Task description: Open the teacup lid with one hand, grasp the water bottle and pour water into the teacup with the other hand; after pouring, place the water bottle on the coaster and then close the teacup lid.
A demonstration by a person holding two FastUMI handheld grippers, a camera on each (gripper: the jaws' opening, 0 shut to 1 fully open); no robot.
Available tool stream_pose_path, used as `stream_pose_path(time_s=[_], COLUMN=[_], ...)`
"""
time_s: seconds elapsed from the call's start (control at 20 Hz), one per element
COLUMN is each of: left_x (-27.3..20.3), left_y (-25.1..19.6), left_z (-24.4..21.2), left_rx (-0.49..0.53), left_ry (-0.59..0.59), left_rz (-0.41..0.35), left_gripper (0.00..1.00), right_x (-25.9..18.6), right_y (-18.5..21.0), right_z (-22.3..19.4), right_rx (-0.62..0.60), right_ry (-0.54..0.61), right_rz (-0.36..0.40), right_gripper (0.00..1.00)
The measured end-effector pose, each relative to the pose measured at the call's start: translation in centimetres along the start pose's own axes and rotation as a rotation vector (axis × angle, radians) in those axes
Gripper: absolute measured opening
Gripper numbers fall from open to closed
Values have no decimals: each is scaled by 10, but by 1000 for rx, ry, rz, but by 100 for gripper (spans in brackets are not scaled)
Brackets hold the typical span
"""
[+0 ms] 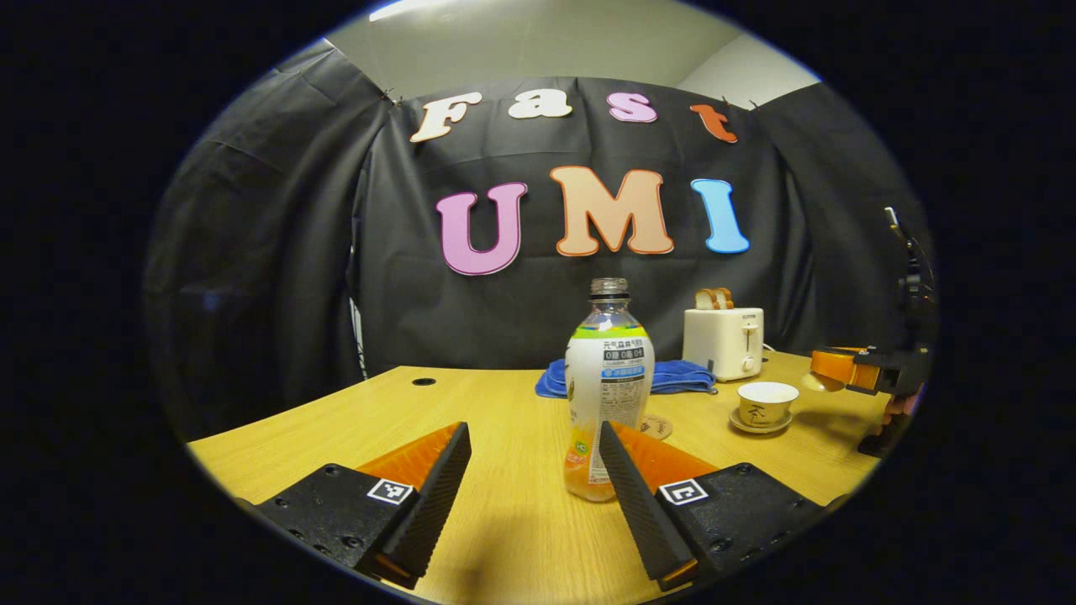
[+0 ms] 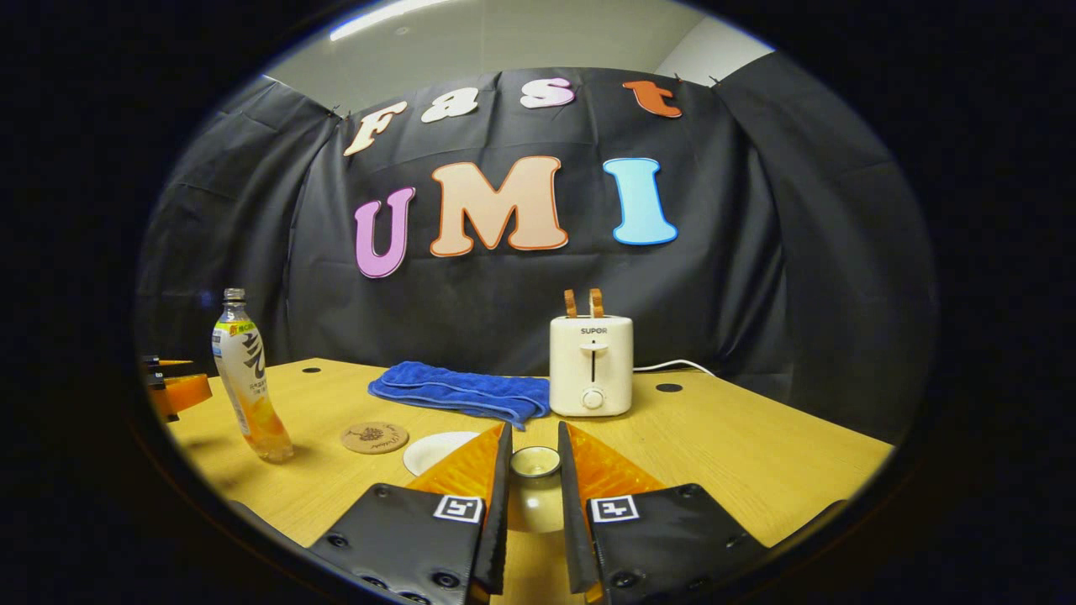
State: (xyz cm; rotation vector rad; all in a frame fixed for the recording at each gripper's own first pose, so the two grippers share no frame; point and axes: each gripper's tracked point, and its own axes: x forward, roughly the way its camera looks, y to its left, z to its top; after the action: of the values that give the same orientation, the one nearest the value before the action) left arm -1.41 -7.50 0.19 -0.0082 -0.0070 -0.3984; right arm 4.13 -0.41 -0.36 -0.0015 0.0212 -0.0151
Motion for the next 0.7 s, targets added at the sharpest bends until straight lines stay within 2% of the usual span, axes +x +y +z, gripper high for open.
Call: stream_pose_path(time_s=[0.15, 0.3, 0.55, 0.7], left_x=[3, 11, 37, 50], left_y=[-17, -27, -36, -48], left_z=[1, -1, -13, -21], left_rx=[-3, -7, -1, 6], left_ry=[-2, 6, 82, 132], left_rz=[-93, -133, -129, -161], left_gripper=[90, 90, 90, 93], right_x=[-8, -14, -19, -22], right_y=[-12, -18, -29, -40], right_z=[2, 3, 2, 3], right_rx=[0, 0, -1, -1], right_ry=[-12, -14, -16, -17], right_rz=[-28, -39, -46, -59], right_gripper=[32, 32, 32, 32])
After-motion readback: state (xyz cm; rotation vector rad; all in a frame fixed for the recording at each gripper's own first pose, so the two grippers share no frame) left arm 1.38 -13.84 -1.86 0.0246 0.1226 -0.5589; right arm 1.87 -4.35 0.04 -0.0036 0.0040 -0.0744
